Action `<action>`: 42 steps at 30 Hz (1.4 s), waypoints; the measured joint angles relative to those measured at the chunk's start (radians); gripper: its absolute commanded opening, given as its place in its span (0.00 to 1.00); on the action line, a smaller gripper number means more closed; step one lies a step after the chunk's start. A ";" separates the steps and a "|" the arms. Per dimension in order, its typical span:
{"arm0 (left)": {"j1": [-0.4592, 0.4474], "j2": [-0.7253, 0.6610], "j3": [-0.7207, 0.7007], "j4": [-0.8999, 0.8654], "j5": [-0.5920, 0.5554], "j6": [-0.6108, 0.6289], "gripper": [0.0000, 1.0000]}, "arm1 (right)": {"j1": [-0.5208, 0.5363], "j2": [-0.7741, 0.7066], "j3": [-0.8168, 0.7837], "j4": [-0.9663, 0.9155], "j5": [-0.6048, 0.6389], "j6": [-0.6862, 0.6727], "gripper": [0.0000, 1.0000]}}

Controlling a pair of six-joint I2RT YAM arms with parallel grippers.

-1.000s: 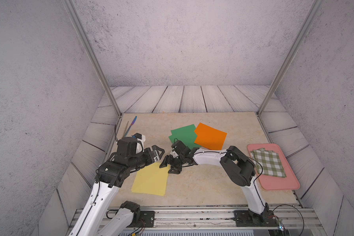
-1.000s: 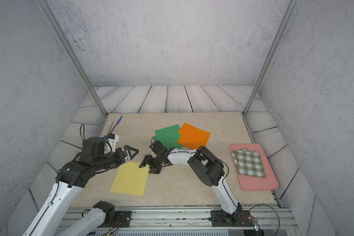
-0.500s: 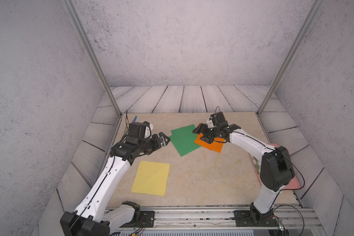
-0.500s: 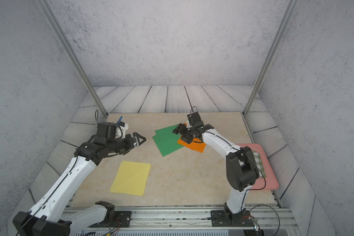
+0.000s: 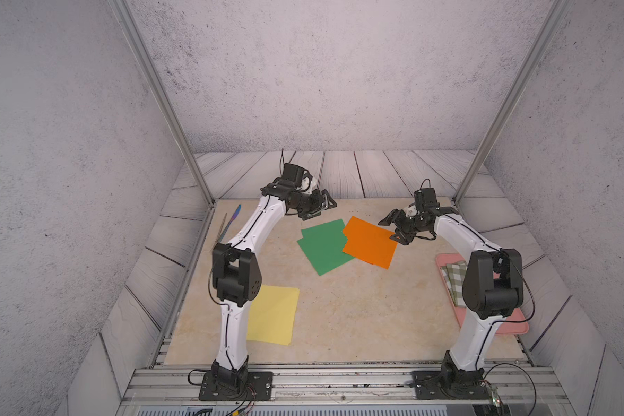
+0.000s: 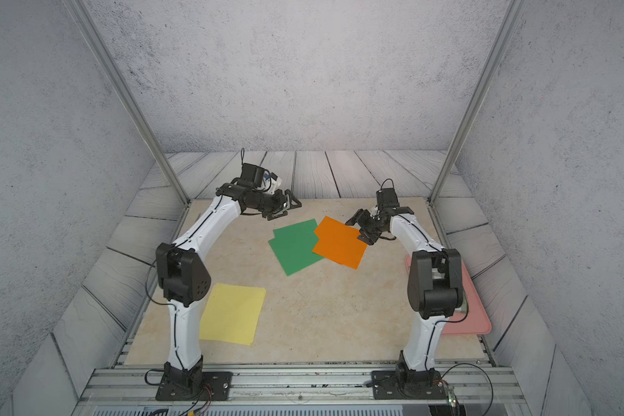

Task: Sort the scattered colored papers by color
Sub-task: Pick up the colored paper from the center of the board.

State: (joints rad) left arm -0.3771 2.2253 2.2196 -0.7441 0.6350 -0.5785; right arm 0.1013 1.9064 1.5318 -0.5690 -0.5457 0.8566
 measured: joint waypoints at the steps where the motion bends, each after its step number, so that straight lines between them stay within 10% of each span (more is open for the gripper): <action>1: -0.007 0.071 0.097 -0.026 0.011 0.003 0.82 | -0.009 0.009 -0.002 -0.005 -0.007 -0.002 0.75; 16: 0.064 0.374 0.183 0.151 0.249 -0.209 0.76 | -0.043 0.104 0.042 -0.100 -0.016 -0.054 0.75; 42: -0.107 0.448 0.169 0.150 0.213 -0.159 0.78 | -0.095 0.164 -0.002 -0.154 -0.045 -0.154 0.75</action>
State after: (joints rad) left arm -0.4843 2.6736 2.3886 -0.5938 0.8482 -0.7372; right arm 0.0067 2.0708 1.5303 -0.7231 -0.5911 0.7025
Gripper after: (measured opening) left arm 0.781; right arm 0.752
